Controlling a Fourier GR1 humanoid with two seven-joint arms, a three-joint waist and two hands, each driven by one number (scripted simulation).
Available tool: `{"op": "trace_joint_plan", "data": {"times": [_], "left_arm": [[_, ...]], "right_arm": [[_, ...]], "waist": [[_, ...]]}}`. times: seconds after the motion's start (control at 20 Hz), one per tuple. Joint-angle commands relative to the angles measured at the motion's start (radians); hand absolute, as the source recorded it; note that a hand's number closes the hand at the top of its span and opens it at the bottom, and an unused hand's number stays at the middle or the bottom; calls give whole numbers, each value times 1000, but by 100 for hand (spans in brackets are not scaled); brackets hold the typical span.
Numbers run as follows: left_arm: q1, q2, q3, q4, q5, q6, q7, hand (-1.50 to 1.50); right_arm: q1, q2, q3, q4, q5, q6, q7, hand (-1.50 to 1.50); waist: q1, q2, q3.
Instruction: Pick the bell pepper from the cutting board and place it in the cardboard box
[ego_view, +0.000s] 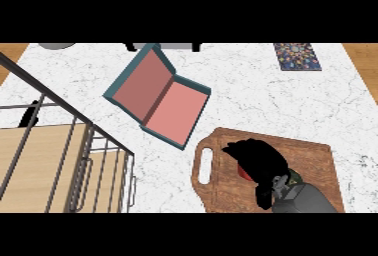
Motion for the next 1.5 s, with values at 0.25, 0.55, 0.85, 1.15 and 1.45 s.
{"op": "trace_joint_plan", "data": {"times": [0.25,0.55,0.85,1.15,1.45], "left_arm": [[-52,-10,27,83,-7,-17,-45,0],[21,-49,2,-47,-43,13,-5,0],[-46,-39,3,-13,-33,-17,21,0],[-27,-13,42,63,-25,-40,-50,0],[6,-59,10,-25,-49,-9,9,0]], "right_arm": [[-101,35,22,219,176,-339,-123,150],[-75,10,20,117,260,-425,-127,150],[-262,-107,-312,335,8,-503,-425,150],[-385,-171,-448,454,-64,-555,-570,150],[-398,-94,-453,347,-120,-640,-651,150]], "waist": [[3,2,3],[1,-2,3],[10,7,4],[4,2,2],[5,-2,3]]}}
